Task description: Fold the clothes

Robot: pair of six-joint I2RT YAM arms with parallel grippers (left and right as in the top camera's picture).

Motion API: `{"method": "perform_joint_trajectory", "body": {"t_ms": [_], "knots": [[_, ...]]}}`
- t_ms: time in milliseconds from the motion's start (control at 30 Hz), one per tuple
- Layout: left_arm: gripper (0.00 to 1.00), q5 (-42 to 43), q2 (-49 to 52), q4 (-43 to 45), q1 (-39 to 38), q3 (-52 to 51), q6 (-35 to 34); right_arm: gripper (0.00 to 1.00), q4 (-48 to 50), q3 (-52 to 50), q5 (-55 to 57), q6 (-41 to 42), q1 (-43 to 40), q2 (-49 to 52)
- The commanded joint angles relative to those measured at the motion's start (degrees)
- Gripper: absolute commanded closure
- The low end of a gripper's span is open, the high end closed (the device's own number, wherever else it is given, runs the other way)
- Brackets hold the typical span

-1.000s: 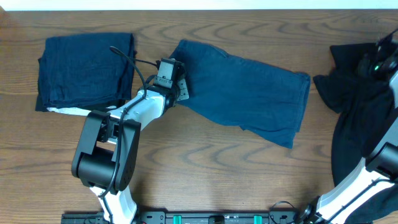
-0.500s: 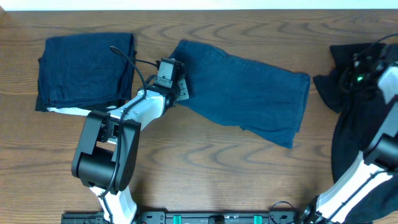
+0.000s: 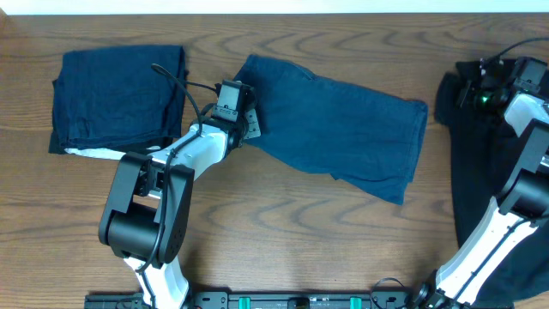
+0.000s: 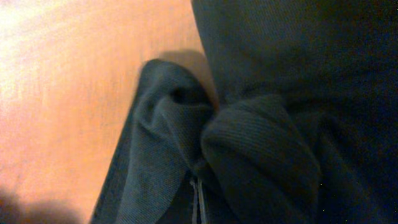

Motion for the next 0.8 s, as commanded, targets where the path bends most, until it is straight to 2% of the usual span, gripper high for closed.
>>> {"method": "perform_joint_trajectory", "body": {"t_ms": [0, 200, 433, 533, 600, 767], "knots": [[0.94, -2.0, -0.6, -0.9, 0.7, -0.7, -0.7, 0.98, 2.5, -2.1, 5.6, 1.0, 0.5, 7.5], [0.94, -2.0, -0.6, -0.9, 0.7, -0.7, -0.7, 0.93, 1.0, 2.3, 0.7, 1.1, 0.3, 2.3], [0.94, -2.0, -0.6, -0.9, 0.7, -0.7, -0.7, 0.90, -12.2, 6.6, 0.7, 1.1, 0.5, -10.1], [0.94, -2.0, -0.6, -0.8, 0.7, -0.7, -0.7, 0.92, -19.2, 6.6, 0.2, 1.1, 0.6, -13.9], [0.94, -2.0, -0.6, -0.9, 0.7, -0.7, -0.7, 0.99, -23.6, 6.6, 0.2, 1.1, 0.6, -14.6], [0.94, -2.0, -0.6, -0.9, 0.7, -0.7, -0.7, 0.99, -28.5, 3.1, 0.1, 1.3, 1.5, -13.0]]}}
